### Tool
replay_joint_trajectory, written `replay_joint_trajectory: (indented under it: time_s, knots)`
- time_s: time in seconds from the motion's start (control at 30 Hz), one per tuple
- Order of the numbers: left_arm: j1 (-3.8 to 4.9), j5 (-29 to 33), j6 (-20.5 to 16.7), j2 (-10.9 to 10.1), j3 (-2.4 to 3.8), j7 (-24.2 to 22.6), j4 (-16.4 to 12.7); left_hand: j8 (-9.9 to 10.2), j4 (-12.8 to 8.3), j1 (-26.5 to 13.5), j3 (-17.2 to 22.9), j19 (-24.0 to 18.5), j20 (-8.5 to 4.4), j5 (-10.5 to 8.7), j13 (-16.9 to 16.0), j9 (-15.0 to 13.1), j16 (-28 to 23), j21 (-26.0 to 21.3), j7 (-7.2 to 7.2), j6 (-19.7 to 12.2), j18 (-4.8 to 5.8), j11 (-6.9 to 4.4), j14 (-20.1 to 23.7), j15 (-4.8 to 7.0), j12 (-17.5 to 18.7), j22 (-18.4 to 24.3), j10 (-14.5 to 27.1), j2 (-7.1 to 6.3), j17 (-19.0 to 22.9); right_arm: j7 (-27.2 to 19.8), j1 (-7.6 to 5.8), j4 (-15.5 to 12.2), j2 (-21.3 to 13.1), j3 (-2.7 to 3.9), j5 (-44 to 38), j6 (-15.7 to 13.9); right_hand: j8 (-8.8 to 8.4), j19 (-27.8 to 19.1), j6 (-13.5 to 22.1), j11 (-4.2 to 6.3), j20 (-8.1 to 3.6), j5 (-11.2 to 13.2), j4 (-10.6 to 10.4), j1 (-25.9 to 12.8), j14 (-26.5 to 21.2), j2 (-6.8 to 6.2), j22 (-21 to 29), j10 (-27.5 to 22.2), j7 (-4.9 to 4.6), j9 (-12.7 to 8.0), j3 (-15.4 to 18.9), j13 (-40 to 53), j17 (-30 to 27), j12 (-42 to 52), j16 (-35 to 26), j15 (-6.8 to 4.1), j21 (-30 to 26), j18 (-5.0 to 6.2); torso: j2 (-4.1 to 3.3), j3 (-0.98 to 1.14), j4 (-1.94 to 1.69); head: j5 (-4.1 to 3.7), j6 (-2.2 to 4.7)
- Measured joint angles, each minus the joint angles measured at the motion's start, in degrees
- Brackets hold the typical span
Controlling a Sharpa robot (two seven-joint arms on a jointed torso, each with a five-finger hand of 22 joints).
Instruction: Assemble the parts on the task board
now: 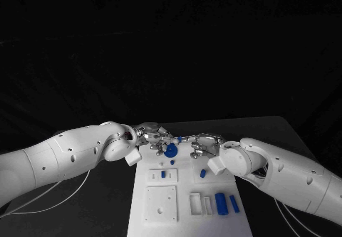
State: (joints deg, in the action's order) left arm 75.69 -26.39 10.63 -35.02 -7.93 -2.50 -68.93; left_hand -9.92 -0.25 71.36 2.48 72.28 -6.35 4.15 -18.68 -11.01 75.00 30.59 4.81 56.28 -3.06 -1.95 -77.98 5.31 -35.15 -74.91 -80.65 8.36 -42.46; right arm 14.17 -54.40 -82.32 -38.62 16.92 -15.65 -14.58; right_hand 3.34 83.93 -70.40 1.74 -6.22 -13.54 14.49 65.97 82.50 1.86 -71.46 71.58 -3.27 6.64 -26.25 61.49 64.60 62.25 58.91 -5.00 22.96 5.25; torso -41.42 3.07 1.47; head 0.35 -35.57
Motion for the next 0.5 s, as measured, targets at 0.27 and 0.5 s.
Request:
replay_joint_trajectory:
  time_s: [0.27,0.5]
  knots:
    - [0.0,0.1,-0.1,0.1,0.0,0.3,0.0,0.0,1.2,-1.1,-1.7,0.0,0.0,-0.57,0.0,0.4,0.0,0.0,0.0,0.0,0.0,0.0,0.0,0.0,0.0,0.0,0.0,-1.65,0.3,0.1,0.0,0.0,0.0,0.0,0.0,0.0,0.15,0.0,0.1,0.0,0.0,-0.4,0.1,0.0,0.0,0.0,0.0,0.0,-0.08,0.0,-0.1,0.1,0.0,0.0,0.0,0.0,0.0,0.0,0.0,0.0,-0.01,-0.04,0.05]
    - [0.0,0.2,-0.1,0.1,0.0,0.4,0.0,0.3,1.6,-1.3,-2.4,0.0,0.0,-0.85,0.0,0.8,0.0,0.0,0.3,-0.3,0.0,0.0,0.0,0.0,0.0,0.0,0.0,-2.5,0.4,0.2,0.0,0.0,0.1,0.0,-0.1,0.0,0.15,0.0,0.1,0.0,0.0,-0.7,0.2,0.0,0.0,0.0,-0.1,0.0,-0.09,-0.1,-0.2,0.2,0.0,0.0,0.0,0.0,0.0,0.0,0.0,-0.01,-0.01,-0.04,0.04]
